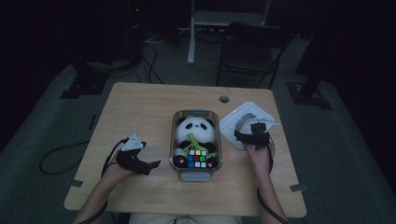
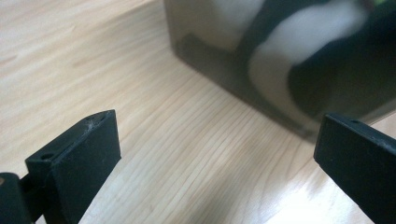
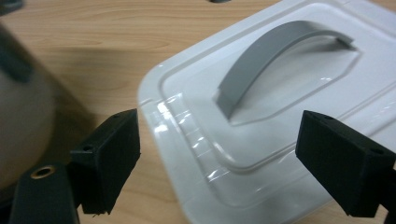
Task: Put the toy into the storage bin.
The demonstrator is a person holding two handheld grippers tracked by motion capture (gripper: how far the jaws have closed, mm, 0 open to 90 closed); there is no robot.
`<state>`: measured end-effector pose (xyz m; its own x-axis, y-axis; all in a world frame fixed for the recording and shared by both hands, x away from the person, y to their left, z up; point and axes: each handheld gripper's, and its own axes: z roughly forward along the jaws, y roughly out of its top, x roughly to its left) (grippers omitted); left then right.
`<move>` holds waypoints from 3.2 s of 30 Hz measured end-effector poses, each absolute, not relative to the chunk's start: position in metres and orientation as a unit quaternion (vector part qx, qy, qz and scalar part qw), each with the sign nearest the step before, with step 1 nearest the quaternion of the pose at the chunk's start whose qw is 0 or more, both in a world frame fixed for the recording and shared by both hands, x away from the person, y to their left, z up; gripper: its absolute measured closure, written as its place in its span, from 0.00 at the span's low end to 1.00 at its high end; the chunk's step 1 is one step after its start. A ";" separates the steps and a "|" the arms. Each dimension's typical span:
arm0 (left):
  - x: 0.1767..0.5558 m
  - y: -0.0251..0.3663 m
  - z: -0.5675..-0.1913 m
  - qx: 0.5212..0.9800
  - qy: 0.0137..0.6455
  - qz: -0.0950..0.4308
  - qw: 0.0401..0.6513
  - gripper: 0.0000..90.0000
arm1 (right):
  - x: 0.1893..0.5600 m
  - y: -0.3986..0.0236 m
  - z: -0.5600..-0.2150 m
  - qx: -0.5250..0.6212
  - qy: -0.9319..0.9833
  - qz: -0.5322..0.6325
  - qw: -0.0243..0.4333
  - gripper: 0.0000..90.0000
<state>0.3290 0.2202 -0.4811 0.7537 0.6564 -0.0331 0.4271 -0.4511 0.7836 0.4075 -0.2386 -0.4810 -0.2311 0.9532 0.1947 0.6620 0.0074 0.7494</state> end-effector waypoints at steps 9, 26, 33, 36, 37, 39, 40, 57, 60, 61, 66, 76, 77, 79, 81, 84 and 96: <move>0.326 0.240 -0.501 0.833 0.357 0.163 0.389 0.01 | 0.422 -0.234 -0.489 0.618 0.660 0.366 0.221 0.16; 0.320 0.260 -0.513 0.823 0.390 0.180 0.371 0.01 | 0.460 -0.213 -0.504 0.660 0.628 0.314 0.266 0.38; 0.320 0.259 -0.514 0.826 0.389 0.178 0.368 0.01 | 0.467 -0.209 -0.512 0.671 0.624 0.301 0.264 0.46; 0.320 0.259 -0.515 0.825 0.390 0.178 0.368 0.01 | 0.467 -0.208 -0.512 0.666 0.627 0.303 0.265 0.51; 0.320 0.259 -0.515 0.825 0.391 0.180 0.367 0.01 | 0.467 -0.208 -0.512 0.664 0.630 0.304 0.265 0.52; 0.320 0.259 -0.515 0.826 0.391 0.180 0.364 0.01 | 0.467 -0.207 -0.512 0.662 0.632 0.306 0.263 0.55; 0.320 0.258 -0.516 0.824 0.392 0.183 0.365 0.01 | 0.467 -0.208 -0.512 0.660 0.633 0.308 0.261 0.57; 0.320 0.260 -0.516 0.823 0.395 0.182 0.365 0.01 | 0.452 -0.227 -0.500 0.650 0.635 0.340 0.243 0.75; 0.319 0.260 -0.516 0.824 0.394 0.183 0.364 0.01 | 0.441 -0.235 -0.496 0.638 0.643 0.355 0.231 0.77; 0.320 0.260 -0.516 0.824 0.395 0.181 0.364 0.01 | 0.438 -0.238 -0.495 0.630 0.648 0.364 0.225 0.78; 0.320 0.260 -0.516 0.824 0.395 0.182 0.364 0.01 | 0.416 -0.249 -0.489 0.579 0.680 0.404 0.196 0.81; 0.320 0.259 -0.516 0.823 0.396 0.181 0.364 0.01 | 0.400 -0.253 -0.500 0.544 0.724 0.399 0.145 0.78; 0.320 0.259 -0.516 0.823 0.396 0.180 0.364 0.01 | 0.400 -0.253 -0.502 0.546 0.724 0.396 0.145 0.77; 0.320 0.259 -0.517 0.823 0.398 0.182 0.364 0.01 | 0.400 -0.254 -0.504 0.551 0.723 0.389 0.147 0.71; 0.320 0.259 -0.518 0.822 0.400 0.182 0.363 0.01 | 0.400 -0.254 -0.505 0.558 0.717 0.385 0.160 0.60; 0.321 0.259 -0.519 0.822 0.399 0.182 0.362 0.01 | 0.403 -0.255 -0.503 0.573 0.704 0.382 0.172 0.50; 0.320 0.259 -0.518 0.810 0.411 0.196 0.368 0.01 | 0.413 -0.242 -0.505 0.596 0.694 0.358 0.187 0.16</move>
